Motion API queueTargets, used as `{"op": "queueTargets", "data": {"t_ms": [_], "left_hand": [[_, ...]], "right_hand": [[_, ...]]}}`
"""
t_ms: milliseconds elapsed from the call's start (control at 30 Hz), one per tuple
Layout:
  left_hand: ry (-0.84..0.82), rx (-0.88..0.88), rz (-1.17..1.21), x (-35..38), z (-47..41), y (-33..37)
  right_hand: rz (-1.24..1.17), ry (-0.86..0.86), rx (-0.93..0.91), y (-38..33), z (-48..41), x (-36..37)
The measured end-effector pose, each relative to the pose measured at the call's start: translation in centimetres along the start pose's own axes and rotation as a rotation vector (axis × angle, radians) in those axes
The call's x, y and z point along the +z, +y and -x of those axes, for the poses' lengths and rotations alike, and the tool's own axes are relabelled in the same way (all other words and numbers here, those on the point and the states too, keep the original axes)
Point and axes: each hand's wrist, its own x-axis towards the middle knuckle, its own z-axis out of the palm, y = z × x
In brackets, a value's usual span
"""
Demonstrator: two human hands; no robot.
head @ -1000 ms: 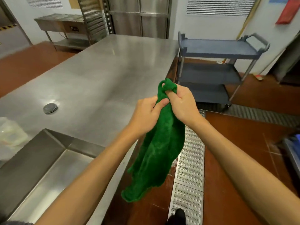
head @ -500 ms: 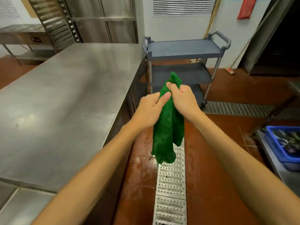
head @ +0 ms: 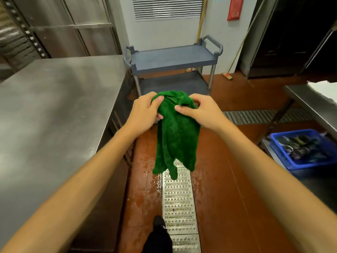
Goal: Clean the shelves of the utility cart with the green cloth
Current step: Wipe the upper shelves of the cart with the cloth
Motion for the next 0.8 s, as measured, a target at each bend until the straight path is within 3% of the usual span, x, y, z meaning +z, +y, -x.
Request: {"op": "queueTargets", "data": {"t_ms": [200,333,633,800], "left_hand": [[-0.046,0.024,0.169,0.8,-7.7,-0.4],[-0.121,0.021,0.164,1.7,-13.6,-1.3],[-0.183,-0.018,0.130,0.9,-24.7,-5.1],[-0.317,0.029,0.012,1.1,-29.4,-8.2]], "right_hand": [[-0.055,-0.272,0.193,6.4,-3.2,1.3],[-0.062,-0.219,0.261,9.5,-7.9,3.6],[0.269,0.003,0.197,12.4,-19.8,1.8],[0.237,0.071,0.105,11.9,-26.4,-0.5]]}}
